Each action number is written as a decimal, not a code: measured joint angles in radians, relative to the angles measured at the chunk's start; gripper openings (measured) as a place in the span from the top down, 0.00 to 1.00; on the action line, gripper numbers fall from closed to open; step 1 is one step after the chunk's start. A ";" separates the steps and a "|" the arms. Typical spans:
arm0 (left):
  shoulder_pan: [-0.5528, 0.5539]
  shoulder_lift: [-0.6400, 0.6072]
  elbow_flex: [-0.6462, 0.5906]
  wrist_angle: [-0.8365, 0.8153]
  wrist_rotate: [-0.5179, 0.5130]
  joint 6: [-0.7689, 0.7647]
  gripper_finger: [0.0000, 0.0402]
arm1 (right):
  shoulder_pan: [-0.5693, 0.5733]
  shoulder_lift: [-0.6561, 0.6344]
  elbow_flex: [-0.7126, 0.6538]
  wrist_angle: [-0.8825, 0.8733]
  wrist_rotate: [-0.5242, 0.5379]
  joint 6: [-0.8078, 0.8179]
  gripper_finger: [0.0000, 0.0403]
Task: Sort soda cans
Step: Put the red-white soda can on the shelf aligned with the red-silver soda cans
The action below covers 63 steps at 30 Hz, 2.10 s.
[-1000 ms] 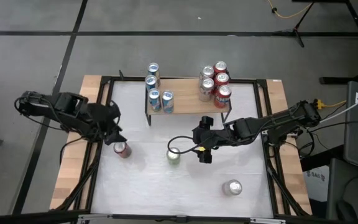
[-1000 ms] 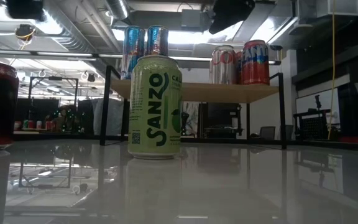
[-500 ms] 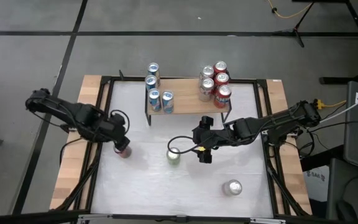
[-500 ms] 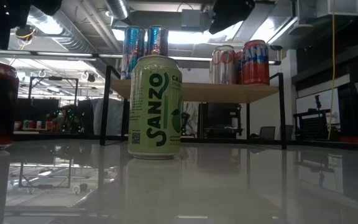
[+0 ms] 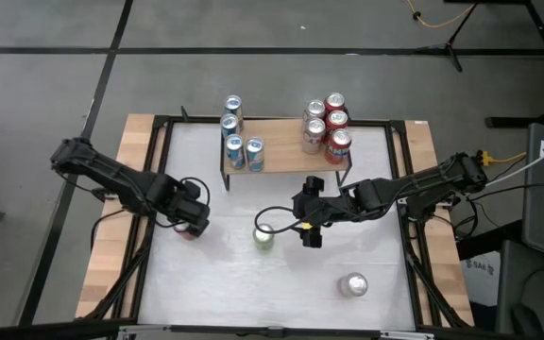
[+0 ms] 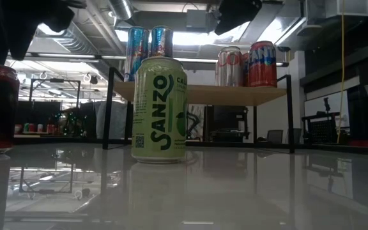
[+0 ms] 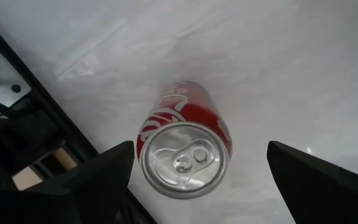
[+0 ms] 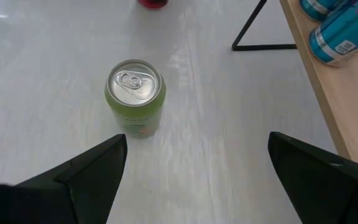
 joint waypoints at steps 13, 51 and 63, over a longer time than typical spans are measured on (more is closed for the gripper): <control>-0.048 0.106 0.000 -0.003 -0.003 0.007 0.10 | 0.000 0.000 0.000 0.000 0.000 -0.007 0.05; -0.028 0.220 -0.009 0.150 -0.120 1.043 0.30 | 0.000 0.000 0.000 -0.003 0.000 -0.115 0.05; -0.027 0.221 -0.010 0.368 -0.134 1.687 0.29 | 0.000 0.000 0.000 -0.004 0.000 -0.115 0.05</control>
